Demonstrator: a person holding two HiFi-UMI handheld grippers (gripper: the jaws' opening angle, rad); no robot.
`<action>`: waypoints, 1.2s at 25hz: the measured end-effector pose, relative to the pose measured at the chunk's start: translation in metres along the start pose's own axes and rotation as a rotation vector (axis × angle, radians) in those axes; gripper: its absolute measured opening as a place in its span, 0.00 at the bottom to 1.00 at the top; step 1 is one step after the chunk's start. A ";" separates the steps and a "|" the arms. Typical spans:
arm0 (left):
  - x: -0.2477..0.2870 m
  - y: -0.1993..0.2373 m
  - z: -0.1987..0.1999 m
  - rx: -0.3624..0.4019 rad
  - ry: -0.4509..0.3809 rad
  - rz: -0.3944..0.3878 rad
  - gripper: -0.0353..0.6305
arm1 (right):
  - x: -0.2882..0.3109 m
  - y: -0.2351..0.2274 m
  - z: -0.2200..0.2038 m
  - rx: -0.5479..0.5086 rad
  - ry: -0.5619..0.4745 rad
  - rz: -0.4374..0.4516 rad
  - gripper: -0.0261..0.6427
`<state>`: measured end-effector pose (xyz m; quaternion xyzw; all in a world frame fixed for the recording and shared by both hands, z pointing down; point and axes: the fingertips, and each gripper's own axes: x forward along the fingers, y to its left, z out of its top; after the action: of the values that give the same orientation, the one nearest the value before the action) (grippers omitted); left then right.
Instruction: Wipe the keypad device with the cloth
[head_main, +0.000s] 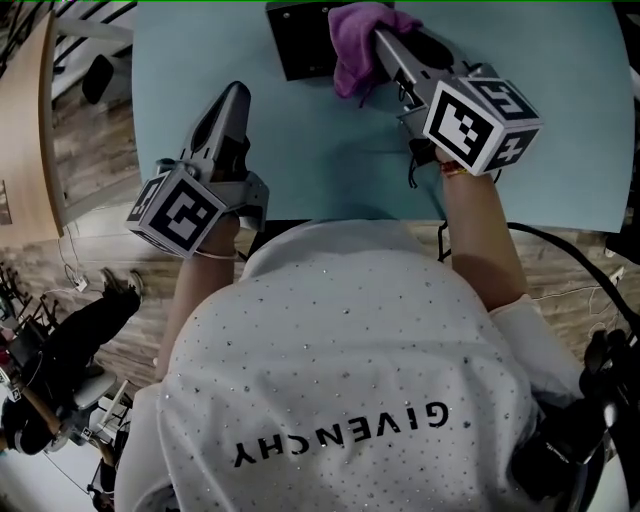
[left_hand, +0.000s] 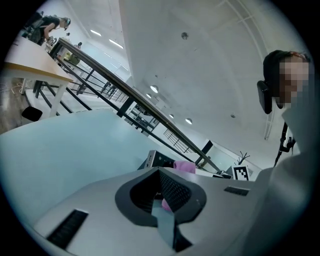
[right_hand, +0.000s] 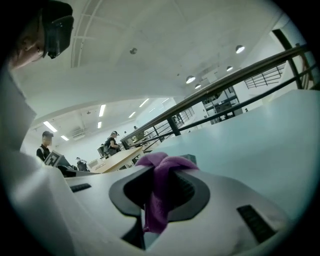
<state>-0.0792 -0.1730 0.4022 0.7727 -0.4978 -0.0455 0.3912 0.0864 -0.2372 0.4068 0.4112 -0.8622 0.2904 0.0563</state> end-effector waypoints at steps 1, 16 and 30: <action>-0.001 -0.002 -0.002 0.000 -0.004 0.006 0.05 | 0.002 0.009 -0.001 0.000 0.002 0.037 0.14; -0.026 -0.014 -0.037 -0.019 0.036 0.045 0.05 | 0.018 0.056 -0.040 -0.009 0.102 0.175 0.14; -0.033 -0.061 -0.084 -0.018 0.145 -0.134 0.05 | -0.097 -0.018 -0.035 0.089 -0.063 -0.135 0.14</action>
<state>-0.0122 -0.0873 0.4099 0.8021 -0.4149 -0.0200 0.4291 0.1585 -0.1615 0.4120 0.4795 -0.8201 0.3108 0.0305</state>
